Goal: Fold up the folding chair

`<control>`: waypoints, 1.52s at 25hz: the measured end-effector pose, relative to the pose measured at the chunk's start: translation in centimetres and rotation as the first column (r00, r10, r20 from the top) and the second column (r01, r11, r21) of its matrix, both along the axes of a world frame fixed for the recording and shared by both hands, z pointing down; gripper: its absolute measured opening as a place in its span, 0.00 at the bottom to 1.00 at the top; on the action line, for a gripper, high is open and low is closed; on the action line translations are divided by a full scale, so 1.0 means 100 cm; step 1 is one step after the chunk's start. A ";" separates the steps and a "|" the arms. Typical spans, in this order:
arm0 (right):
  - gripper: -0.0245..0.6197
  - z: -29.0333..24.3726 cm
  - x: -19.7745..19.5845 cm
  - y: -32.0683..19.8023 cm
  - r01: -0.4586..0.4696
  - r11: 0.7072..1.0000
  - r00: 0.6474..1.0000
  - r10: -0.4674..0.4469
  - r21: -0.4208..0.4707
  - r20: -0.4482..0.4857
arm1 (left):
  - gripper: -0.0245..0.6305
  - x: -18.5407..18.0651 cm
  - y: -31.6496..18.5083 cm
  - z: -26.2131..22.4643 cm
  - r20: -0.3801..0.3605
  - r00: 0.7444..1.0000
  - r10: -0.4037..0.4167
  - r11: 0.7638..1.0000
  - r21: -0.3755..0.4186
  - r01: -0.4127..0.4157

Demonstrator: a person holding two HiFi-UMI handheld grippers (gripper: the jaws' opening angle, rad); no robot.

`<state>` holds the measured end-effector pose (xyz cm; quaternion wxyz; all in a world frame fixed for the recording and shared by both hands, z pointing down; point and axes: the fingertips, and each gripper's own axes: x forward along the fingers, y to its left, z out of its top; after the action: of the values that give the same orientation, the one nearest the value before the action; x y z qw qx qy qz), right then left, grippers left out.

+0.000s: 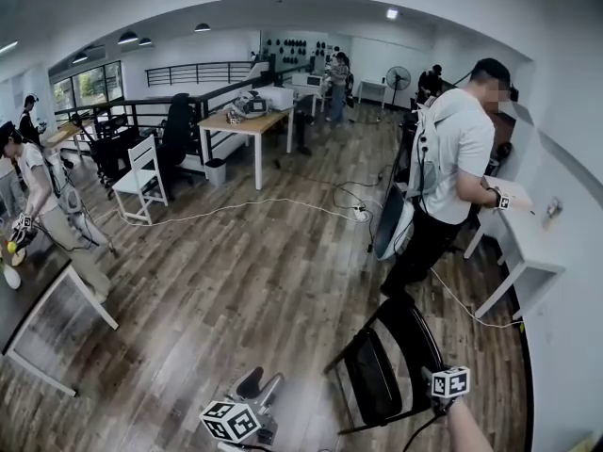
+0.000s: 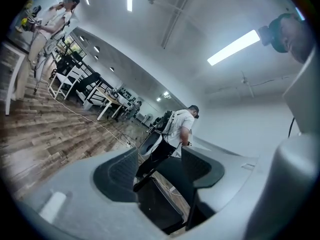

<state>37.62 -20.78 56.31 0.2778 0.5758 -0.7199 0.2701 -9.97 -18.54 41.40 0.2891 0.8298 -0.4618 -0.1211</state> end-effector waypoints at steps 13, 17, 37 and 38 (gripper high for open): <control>0.17 0.001 -0.002 -0.001 -0.006 1.000 1.000 0.006 -0.015 0.005 | 0.44 0.011 -0.016 0.000 0.093 0.995 -0.042 0.999 -0.003 0.042; 0.17 -0.001 -0.006 0.000 -0.008 1.000 1.000 0.008 -0.009 0.006 | 0.44 0.034 -0.020 -0.003 0.101 0.995 -0.028 1.000 0.001 0.028; 0.17 -0.007 -0.007 -0.001 -0.002 1.000 1.000 0.003 -0.017 0.009 | 0.41 0.078 -0.031 0.007 0.142 0.989 -0.028 0.999 -0.034 0.033; 0.17 -0.008 -0.011 -0.001 0.001 1.000 1.000 -0.001 -0.017 0.023 | 0.41 0.077 -0.031 0.008 0.143 0.989 -0.029 0.999 -0.035 0.035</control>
<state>36.51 -20.90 55.47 0.2745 0.5697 -0.7212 0.2828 -2.31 -21.64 42.18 0.2690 0.8232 -0.4966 -0.0577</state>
